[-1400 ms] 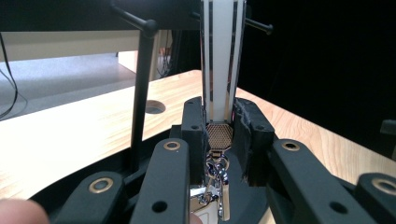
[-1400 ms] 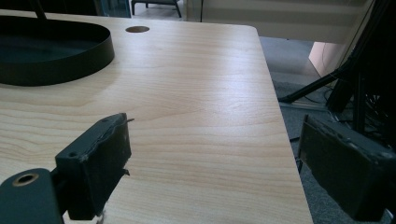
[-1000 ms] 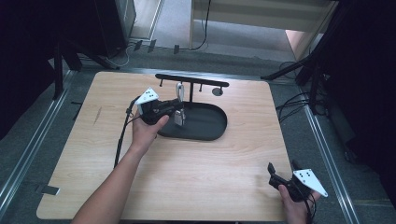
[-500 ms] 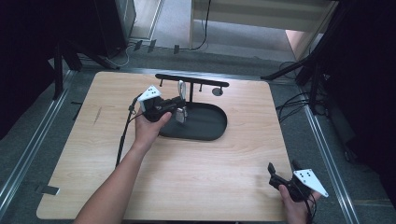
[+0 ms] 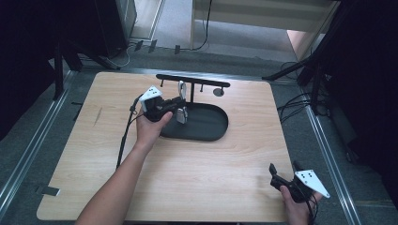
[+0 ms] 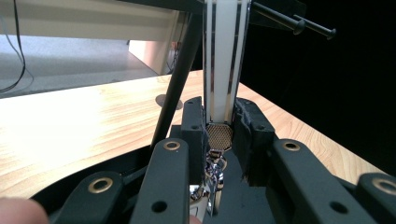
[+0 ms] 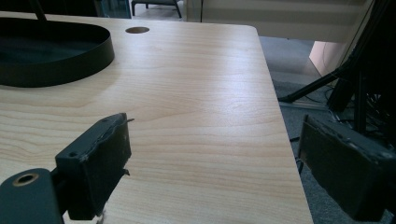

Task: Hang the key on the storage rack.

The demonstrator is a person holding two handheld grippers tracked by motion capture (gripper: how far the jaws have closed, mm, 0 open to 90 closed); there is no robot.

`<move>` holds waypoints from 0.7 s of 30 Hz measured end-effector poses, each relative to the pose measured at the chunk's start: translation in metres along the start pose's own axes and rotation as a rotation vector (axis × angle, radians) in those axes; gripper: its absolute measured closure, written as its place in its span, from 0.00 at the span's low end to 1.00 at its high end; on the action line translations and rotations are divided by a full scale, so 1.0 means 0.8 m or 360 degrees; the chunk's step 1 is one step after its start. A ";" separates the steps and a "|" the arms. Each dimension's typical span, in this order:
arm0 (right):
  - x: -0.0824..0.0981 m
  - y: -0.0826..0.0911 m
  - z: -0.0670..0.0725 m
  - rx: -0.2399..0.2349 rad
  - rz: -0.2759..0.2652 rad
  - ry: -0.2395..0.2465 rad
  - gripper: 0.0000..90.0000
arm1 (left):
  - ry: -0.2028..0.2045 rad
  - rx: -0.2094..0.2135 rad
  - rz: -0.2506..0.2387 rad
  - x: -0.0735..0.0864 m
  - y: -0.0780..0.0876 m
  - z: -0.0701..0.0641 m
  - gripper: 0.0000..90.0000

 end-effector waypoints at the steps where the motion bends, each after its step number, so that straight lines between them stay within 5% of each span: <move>1: 0.000 0.000 0.000 0.0000 0.0001 -0.0003 0.11 | 0.0011 0.0000 0.0000 0.000 0.000 0.001 0.83; 21: 0.000 0.000 0.000 0.0002 0.0003 0.0000 0.11 | 0.0081 -0.0026 0.0021 0.007 0.001 0.011 0.82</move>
Point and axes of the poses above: each handheld gripper's, and its own axes: y roughly backward along the jaws, x roughly out of its underside, z roughly to its left, the point moved 10 cm from there along -y, roughly forward along the jaws, and after that the axes turned 2 degrees about -y, right-handed, at the moved point
